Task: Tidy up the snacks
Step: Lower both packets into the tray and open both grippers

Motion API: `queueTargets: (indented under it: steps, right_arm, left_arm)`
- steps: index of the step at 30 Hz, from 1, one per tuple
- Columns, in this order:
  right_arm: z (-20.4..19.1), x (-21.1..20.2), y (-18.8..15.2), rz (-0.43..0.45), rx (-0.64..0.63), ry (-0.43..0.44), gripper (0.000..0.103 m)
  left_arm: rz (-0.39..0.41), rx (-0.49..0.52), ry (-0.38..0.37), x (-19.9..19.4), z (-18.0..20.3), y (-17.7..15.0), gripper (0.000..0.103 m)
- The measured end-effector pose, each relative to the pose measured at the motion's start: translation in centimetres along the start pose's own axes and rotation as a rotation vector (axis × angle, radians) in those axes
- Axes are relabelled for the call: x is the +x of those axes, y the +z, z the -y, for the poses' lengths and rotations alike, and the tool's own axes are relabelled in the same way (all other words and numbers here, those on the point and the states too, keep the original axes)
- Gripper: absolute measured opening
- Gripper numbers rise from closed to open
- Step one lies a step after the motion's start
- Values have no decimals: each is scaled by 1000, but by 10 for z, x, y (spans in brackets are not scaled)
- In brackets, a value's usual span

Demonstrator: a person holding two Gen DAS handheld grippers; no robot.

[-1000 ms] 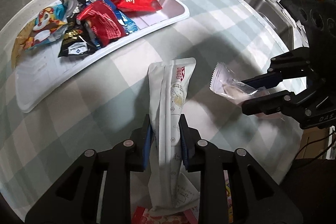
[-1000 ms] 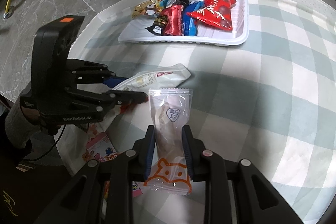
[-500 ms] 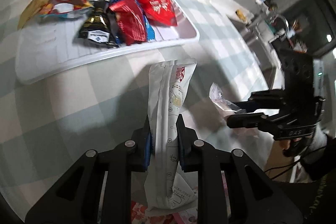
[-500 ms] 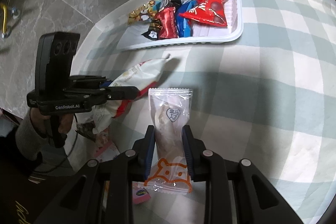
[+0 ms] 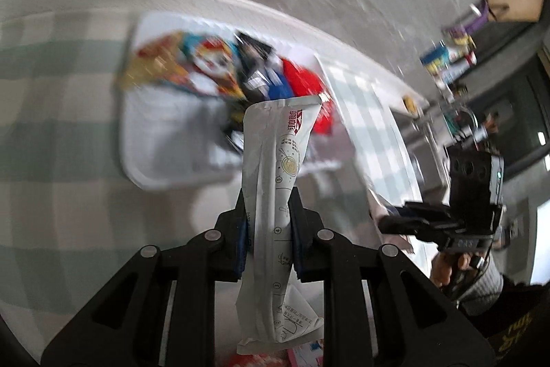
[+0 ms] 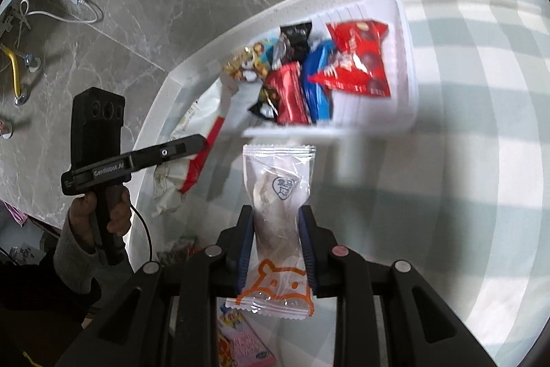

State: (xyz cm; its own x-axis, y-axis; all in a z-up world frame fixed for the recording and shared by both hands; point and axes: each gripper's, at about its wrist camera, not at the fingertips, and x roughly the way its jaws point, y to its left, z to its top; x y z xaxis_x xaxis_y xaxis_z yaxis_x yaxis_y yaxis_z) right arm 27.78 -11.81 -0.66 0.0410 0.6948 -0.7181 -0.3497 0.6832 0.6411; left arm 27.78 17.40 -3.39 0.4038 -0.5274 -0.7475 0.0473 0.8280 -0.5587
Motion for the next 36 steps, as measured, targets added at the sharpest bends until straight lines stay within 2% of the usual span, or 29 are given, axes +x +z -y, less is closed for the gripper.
queueTargets:
  steps: [8,15,27,31,33,36]
  right_arm:
    - [8,8,35,27,-3,-8,28]
    - [17,17,63,40,2,-14,28]
    - [19,26,106,66,-6,-50,32]
    - [16,32,113,71,-28,-83,38]
    - [13,31,114,82,-42,-106,47]
    - [12,29,117,95,-55,-113,47]
  left_arm:
    - [89,-66,51,-8,-30,46,18]
    - [111,-43,81,3,-36,76,18]
    - [130,36,200,37,-23,95,19]
    - [134,80,246,42,-17,96,20]
    - [137,103,271,44,-13,97,21]
    - [152,133,289,43,-7,98,25]
